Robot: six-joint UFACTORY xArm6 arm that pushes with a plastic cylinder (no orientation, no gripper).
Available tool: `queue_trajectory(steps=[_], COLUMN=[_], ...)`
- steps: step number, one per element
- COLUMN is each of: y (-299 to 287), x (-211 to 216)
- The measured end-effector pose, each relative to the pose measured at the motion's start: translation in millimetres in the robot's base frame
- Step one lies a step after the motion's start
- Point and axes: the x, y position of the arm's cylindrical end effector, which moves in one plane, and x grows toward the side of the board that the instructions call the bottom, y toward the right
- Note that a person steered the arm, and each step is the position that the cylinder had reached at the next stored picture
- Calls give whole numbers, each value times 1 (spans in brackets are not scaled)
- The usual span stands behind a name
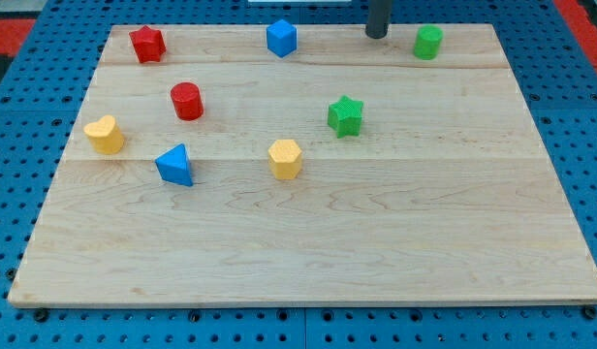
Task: Push the green circle towards the top right green star
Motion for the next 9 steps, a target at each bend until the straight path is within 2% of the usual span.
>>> queue_trajectory(steps=[1, 2, 3, 4, 5, 6, 7, 8, 9], y=[20, 74, 51, 54, 81, 72, 0, -10, 5], x=[-21, -11, 16, 28, 15, 64, 100, 114, 114])
